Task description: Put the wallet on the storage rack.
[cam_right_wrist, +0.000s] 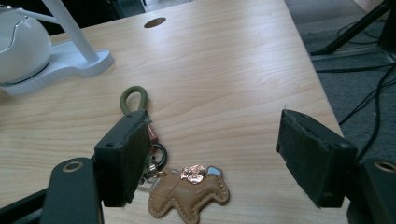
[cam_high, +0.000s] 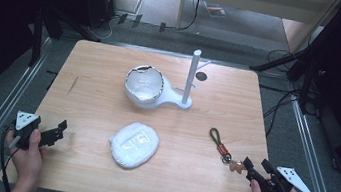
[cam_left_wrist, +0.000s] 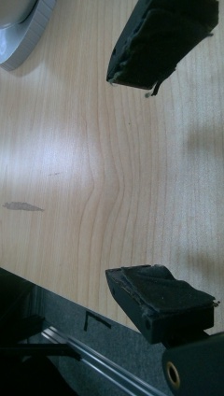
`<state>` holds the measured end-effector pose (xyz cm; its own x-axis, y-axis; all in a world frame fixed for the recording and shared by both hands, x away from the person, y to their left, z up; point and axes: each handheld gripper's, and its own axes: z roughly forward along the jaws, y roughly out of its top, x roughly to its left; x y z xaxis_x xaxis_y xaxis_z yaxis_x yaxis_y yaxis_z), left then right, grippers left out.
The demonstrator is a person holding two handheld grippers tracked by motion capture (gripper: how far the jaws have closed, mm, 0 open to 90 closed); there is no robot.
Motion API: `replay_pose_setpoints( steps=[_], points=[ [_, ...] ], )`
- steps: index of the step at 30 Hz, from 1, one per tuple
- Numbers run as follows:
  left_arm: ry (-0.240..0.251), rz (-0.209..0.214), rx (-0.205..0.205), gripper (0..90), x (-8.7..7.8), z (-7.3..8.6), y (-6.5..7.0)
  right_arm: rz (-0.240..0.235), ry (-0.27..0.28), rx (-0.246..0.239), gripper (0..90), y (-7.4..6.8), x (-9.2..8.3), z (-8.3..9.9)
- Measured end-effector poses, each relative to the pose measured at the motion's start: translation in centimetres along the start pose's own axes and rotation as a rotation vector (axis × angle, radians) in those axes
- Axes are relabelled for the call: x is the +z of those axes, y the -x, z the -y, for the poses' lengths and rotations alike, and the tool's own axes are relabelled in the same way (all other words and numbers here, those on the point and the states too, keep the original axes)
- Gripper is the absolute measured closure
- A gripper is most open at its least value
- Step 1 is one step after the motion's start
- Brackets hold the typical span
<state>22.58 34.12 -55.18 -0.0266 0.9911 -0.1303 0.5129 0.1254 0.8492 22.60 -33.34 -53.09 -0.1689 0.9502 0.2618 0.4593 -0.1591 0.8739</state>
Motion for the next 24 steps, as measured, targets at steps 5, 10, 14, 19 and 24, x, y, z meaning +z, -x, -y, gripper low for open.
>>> replay_pose_setpoints(
  steps=[5,10,14,19,24],
  points=[
    [-0.003,0.002,-0.004,7.0,0.0,0.0,0.0,0.000,-0.007,-0.016,26.6,-1.0,-0.2,-0.5],
    [0.000,0.001,-0.003,7.0,0.0,0.0,0.0,-0.034,-0.027,-0.077,29.2,-3.1,0.1,-1.4],
    [-0.006,-0.004,0.004,7.0,0.0,0.0,0.1,-0.060,-0.047,-0.131,31.1,-4.9,0.4,-1.9],
    [-0.007,-0.002,0.000,7.0,0.0,0.0,0.1,-0.106,-0.086,-0.189,31.8,-7.3,0.9,-2.1],
    [-0.009,-0.002,0.000,7.0,0.0,0.0,0.0,-0.130,-0.094,-0.194,31.9,-8.2,1.1,-2.4]
  ],
)
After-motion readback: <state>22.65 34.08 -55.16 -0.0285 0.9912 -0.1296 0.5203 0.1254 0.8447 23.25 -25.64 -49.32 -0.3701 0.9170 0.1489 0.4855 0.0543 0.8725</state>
